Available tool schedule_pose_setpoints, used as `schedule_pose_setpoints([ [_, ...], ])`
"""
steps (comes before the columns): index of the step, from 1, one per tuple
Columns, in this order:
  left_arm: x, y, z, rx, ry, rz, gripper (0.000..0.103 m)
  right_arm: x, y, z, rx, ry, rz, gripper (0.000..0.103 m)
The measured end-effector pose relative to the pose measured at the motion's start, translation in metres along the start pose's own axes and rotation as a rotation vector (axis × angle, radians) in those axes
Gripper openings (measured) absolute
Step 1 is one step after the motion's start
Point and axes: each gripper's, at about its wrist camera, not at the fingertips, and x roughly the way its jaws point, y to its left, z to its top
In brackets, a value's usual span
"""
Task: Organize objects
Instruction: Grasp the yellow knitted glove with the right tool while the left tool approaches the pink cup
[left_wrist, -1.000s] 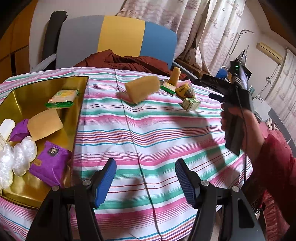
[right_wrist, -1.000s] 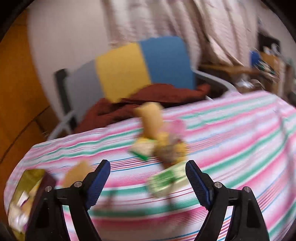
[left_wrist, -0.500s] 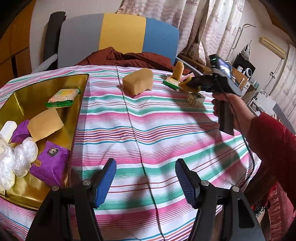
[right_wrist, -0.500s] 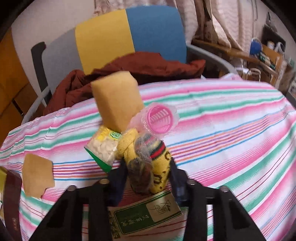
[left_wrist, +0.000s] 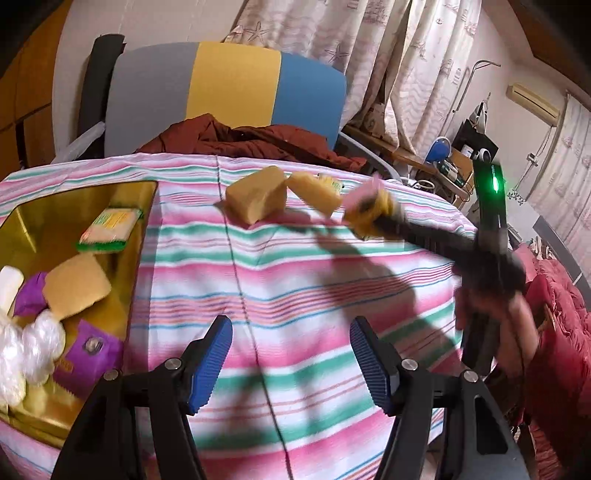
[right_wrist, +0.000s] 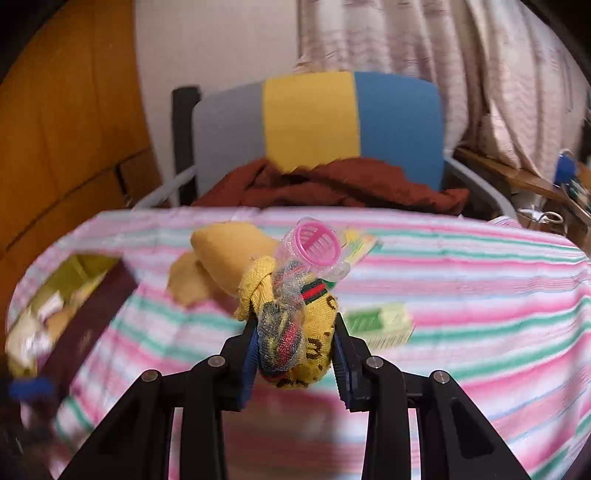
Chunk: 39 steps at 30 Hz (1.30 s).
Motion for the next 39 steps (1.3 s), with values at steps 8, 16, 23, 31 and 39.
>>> schedule_pose_setpoints([
  [8,0.035,-0.017,0.042,0.007,-0.004,-0.062,0.072,0.004,0.012,-0.039,-0.105,0.032,-0.057,0.036],
  [16,0.088,-0.039,0.093,-0.096,0.05,-0.233,0.079,-0.005,0.02,-0.049,-0.164,-0.012,-0.11,0.036],
  [23,0.155,-0.041,0.102,-0.174,0.238,-0.229,0.079,-0.006,0.036,-0.055,-0.257,-0.045,-0.149,0.036],
  [31,0.149,-0.037,0.092,-0.046,0.173,-0.15,0.062,-0.018,0.029,-0.062,-0.242,-0.073,-0.169,0.032],
  [39,0.14,-0.016,0.062,-0.031,0.18,-0.11,0.053,-0.029,-0.019,-0.076,-0.058,-0.035,-0.243,0.027],
])
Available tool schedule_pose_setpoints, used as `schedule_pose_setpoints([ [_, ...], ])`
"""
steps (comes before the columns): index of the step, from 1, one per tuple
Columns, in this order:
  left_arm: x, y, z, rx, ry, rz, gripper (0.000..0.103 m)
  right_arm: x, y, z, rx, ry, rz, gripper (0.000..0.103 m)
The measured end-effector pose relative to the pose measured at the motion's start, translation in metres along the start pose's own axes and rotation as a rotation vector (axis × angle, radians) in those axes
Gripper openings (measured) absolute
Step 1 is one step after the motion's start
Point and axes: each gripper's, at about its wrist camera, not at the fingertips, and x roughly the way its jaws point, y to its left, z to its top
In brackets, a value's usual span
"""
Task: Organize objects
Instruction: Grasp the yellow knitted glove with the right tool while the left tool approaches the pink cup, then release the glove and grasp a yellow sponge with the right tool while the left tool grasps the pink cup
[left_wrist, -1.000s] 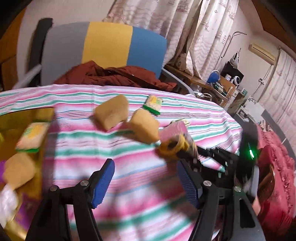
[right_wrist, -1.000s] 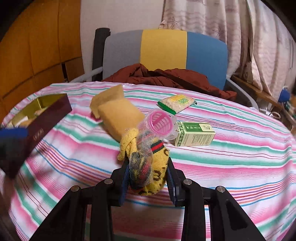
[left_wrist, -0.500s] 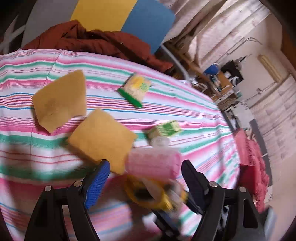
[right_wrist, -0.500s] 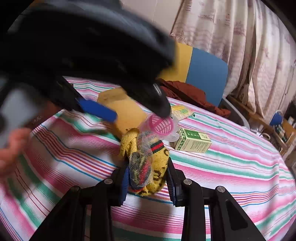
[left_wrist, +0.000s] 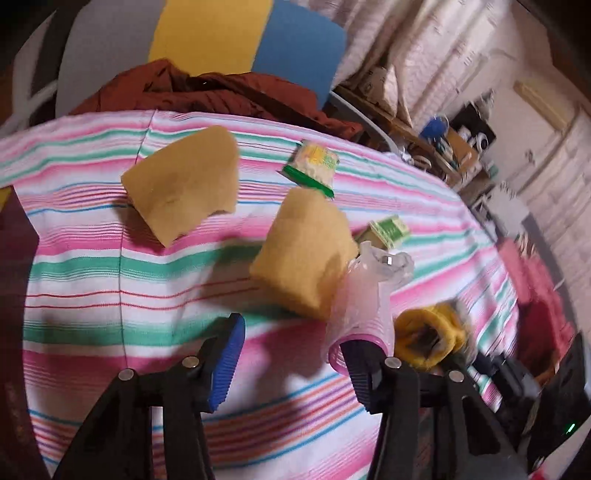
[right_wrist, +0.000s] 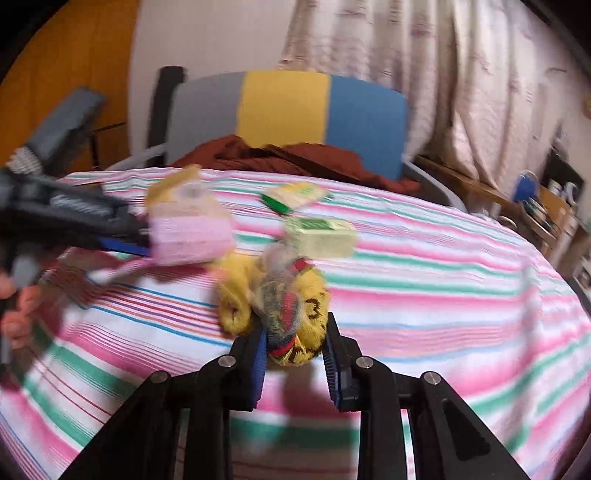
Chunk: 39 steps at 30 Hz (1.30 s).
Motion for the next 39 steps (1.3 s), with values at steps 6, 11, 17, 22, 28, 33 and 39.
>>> schedule_pose_setpoints([
  [6,-0.015,0.008,-0.021,-0.06,-0.036,-0.054,0.052,-0.01,-0.024,-0.007,0.147,0.004,-0.053,0.027],
  [11,-0.026,0.004,-0.036,0.023,-0.03,-0.053,0.05,-0.011,-0.038,-0.004,0.232,0.002,-0.007,0.027],
  [17,-0.029,-0.001,-0.045,0.044,-0.034,-0.056,0.052,-0.022,-0.049,0.002,0.358,-0.026,0.064,0.058],
  [22,-0.026,-0.01,-0.044,0.057,-0.029,-0.075,0.055,-0.048,-0.059,0.02,0.452,-0.159,0.103,0.092],
  [28,-0.025,-0.019,-0.049,0.103,-0.032,-0.041,0.056,-0.041,-0.035,0.035,0.419,-0.108,0.237,0.092],
  [33,-0.023,-0.025,-0.051,0.138,-0.033,-0.019,0.056,-0.016,0.007,0.053,0.301,0.02,0.307,0.083],
  [39,-0.019,-0.03,-0.05,0.193,-0.025,0.027,0.056,0.012,0.007,0.051,0.331,0.1,0.342,0.054],
])
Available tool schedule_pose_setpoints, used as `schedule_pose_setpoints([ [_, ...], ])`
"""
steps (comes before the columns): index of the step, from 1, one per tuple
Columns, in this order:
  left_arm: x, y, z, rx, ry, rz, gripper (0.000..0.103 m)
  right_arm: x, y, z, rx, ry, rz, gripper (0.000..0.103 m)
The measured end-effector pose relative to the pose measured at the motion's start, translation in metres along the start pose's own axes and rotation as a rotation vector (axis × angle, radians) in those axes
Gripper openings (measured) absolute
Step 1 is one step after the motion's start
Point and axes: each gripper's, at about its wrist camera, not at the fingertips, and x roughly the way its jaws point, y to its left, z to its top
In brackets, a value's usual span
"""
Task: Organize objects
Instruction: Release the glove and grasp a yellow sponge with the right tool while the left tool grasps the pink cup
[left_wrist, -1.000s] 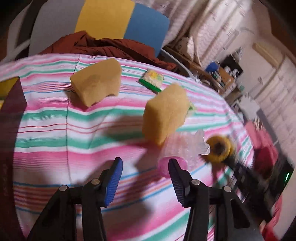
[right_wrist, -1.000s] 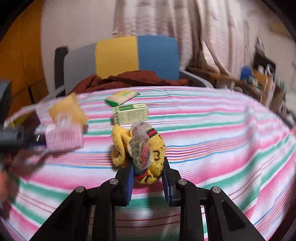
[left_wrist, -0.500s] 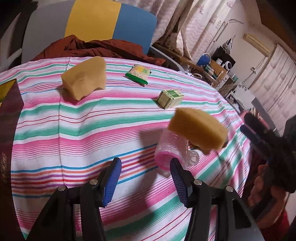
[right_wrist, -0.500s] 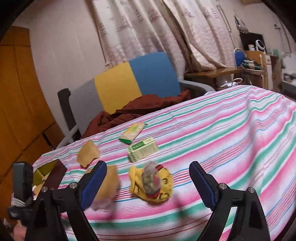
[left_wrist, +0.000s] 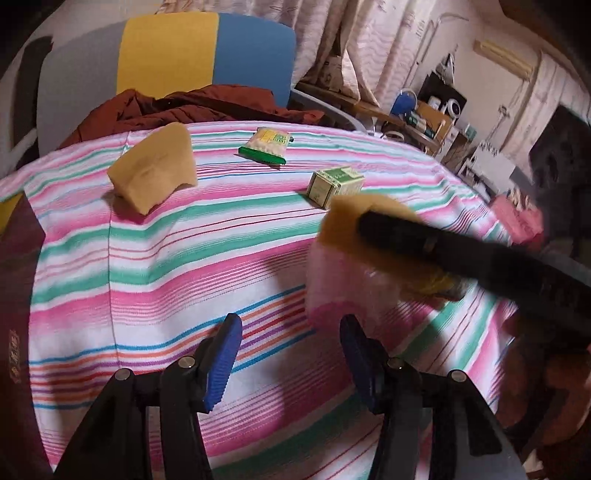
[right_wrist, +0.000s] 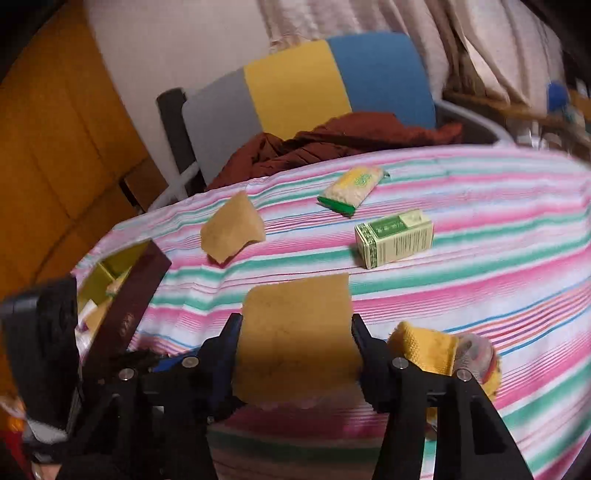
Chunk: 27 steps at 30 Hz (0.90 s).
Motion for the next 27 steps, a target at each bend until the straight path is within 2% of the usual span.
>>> schedule_pose_setpoints([
  [3,0.004,-0.008,-0.001,0.066,0.004,0.058,0.055,-0.022,-0.016,0.006,0.043,-0.09,-0.058,0.052],
  [6,0.005,-0.012,-0.001,0.083,-0.003,0.085,0.055,-0.041,-0.039,0.008,0.157,-0.139,-0.026,0.052],
  [7,0.0,-0.01,-0.001,0.059,-0.013,0.034,0.053,-0.045,-0.045,0.009,0.191,-0.133,0.008,0.052],
  [9,-0.014,-0.006,-0.003,0.0,-0.068,-0.114,0.056,-0.048,-0.05,0.005,0.247,-0.125,0.091,0.052],
  [10,-0.026,-0.008,-0.005,0.0,-0.116,-0.154,0.06,-0.048,-0.049,0.003,0.258,-0.116,0.12,0.052],
  [11,-0.037,-0.012,-0.008,0.028,-0.17,-0.164,0.071,-0.045,-0.046,0.001,0.268,-0.102,0.167,0.052],
  [13,-0.051,-0.022,-0.013,0.125,-0.241,-0.115,0.083,-0.037,-0.038,-0.003,0.303,-0.082,0.263,0.052],
  [16,-0.048,-0.026,-0.012,0.216,-0.202,-0.019,0.083,-0.027,-0.03,-0.006,0.376,-0.066,0.41,0.052],
  [18,-0.046,-0.026,-0.009,0.243,-0.184,-0.01,0.083,-0.026,-0.026,-0.005,0.389,-0.059,0.492,0.052],
  [20,-0.046,-0.022,-0.006,0.244,-0.196,0.015,0.083,-0.025,-0.021,-0.004,0.386,-0.04,0.502,0.052],
  [23,-0.047,-0.012,-0.003,0.179,-0.202,-0.044,0.083,-0.02,-0.02,-0.01,0.407,-0.002,0.503,0.052],
  [25,-0.042,-0.008,-0.002,0.148,-0.19,-0.05,0.083,-0.014,-0.02,-0.016,0.413,0.023,0.494,0.052],
  [27,-0.032,-0.003,-0.001,0.117,-0.153,-0.045,0.067,-0.009,-0.019,-0.021,0.426,0.039,0.502,0.052],
])
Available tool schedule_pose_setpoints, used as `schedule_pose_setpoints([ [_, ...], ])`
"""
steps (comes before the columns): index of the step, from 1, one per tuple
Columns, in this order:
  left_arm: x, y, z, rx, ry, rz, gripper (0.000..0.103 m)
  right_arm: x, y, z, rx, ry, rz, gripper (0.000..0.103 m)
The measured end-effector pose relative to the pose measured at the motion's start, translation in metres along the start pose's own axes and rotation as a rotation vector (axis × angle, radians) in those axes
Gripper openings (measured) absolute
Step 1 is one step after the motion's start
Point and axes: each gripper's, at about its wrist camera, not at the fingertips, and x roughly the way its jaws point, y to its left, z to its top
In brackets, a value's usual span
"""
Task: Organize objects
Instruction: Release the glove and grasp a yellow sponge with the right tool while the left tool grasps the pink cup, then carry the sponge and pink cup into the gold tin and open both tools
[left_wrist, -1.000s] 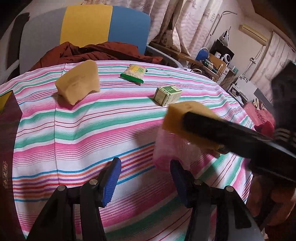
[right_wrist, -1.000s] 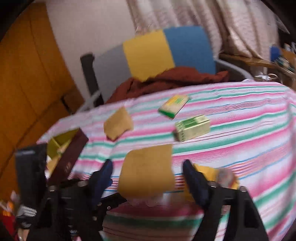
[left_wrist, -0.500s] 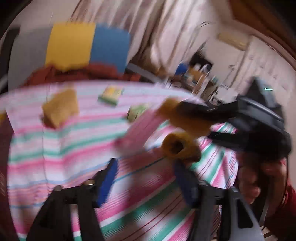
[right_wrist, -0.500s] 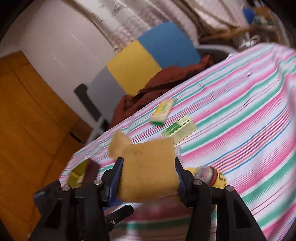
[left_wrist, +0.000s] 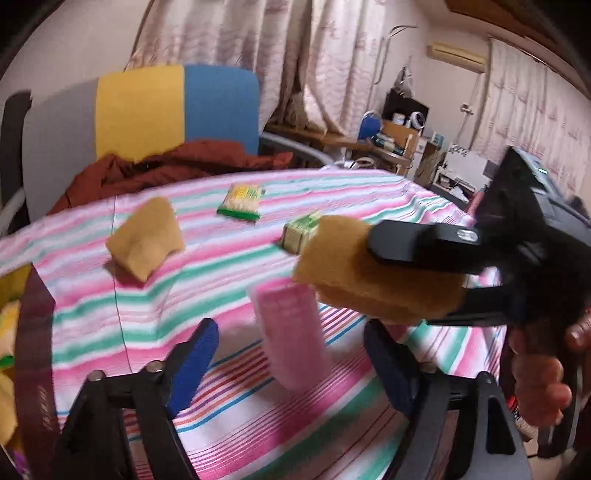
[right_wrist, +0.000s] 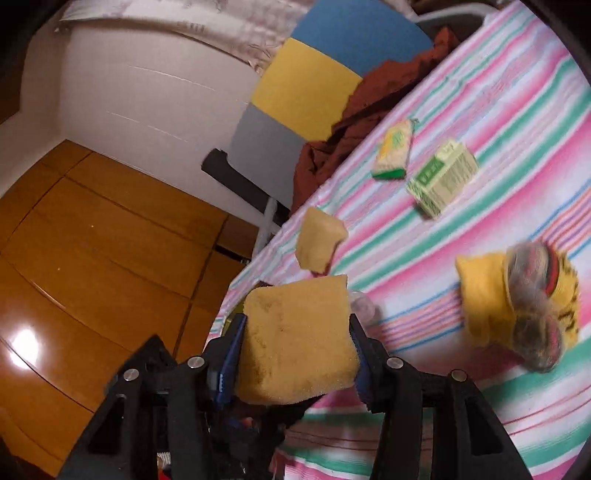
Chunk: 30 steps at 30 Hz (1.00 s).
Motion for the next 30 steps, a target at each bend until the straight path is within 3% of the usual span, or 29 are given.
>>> schedule_pose_setpoints([
  [1,0.009,0.006,0.0,-0.033,0.035,-0.006,0.045,0.002,-0.001,-0.002,0.005,0.007,0.003,0.052],
  [2,0.012,0.01,-0.001,-0.064,0.06,-0.005,0.036,0.003,-0.003,-0.002,0.008,0.013,0.003,0.052],
  [6,0.014,0.023,-0.004,-0.13,0.066,-0.017,0.036,0.002,0.0,-0.006,-0.009,0.003,-0.012,0.052],
  [12,-0.001,0.028,-0.014,-0.163,0.07,-0.025,0.036,-0.018,0.004,-0.003,-0.05,-0.107,-0.107,0.052],
  [23,-0.068,0.05,-0.039,-0.293,-0.004,-0.06,0.036,-0.003,0.03,-0.021,-0.183,-0.084,-0.278,0.052],
  [30,-0.125,0.08,-0.048,-0.355,-0.096,-0.027,0.036,0.026,0.065,-0.04,-0.284,-0.037,-0.272,0.052],
])
